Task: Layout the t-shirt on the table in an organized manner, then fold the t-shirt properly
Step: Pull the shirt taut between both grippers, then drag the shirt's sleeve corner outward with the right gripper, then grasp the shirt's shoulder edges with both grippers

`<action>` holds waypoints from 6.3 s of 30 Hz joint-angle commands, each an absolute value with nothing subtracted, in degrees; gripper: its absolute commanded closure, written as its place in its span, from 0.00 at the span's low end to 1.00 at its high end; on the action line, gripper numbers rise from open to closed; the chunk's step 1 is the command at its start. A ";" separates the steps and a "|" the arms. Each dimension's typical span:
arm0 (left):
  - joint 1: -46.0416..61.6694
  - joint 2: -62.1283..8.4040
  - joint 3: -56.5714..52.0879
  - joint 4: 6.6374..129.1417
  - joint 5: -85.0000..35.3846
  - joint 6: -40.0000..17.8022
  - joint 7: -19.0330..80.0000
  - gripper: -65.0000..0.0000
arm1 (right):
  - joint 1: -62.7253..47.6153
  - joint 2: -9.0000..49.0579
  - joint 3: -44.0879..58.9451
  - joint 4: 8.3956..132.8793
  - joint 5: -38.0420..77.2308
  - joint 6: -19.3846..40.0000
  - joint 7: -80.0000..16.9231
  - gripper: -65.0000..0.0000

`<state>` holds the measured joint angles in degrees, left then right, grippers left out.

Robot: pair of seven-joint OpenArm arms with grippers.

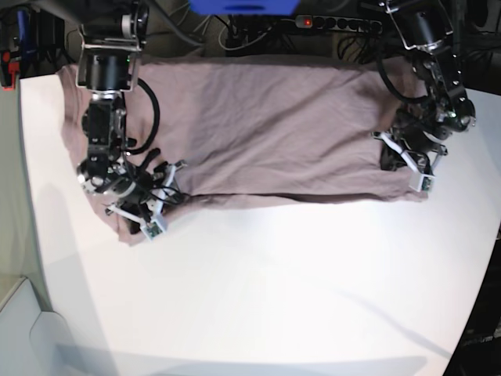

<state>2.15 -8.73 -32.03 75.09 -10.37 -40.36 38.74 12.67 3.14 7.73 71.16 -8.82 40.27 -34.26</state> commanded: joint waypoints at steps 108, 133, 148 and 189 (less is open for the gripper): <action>2.07 -12.18 -32.04 75.03 -8.13 -40.00 40.92 0.99 | 21.41 6.46 6.81 72.92 -8.40 40.00 -34.95 1.00; 2.07 -11.56 -31.96 75.03 -8.13 -40.00 41.27 0.99 | 31.60 4.62 -4.53 60.18 -8.40 40.00 -34.86 0.90; 0.31 -12.00 -31.69 75.03 -7.96 -40.00 41.36 0.99 | 21.23 6.90 7.43 78.11 -8.48 40.00 -35.38 0.52; -38.02 -16.57 -31.96 40.31 5.76 -40.00 27.03 0.99 | 39.34 20.00 14.11 35.12 -8.48 40.00 -14.11 1.00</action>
<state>-36.45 -15.88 -31.83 39.29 6.26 -39.86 28.45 37.74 19.29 13.89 34.15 -9.17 40.25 -15.18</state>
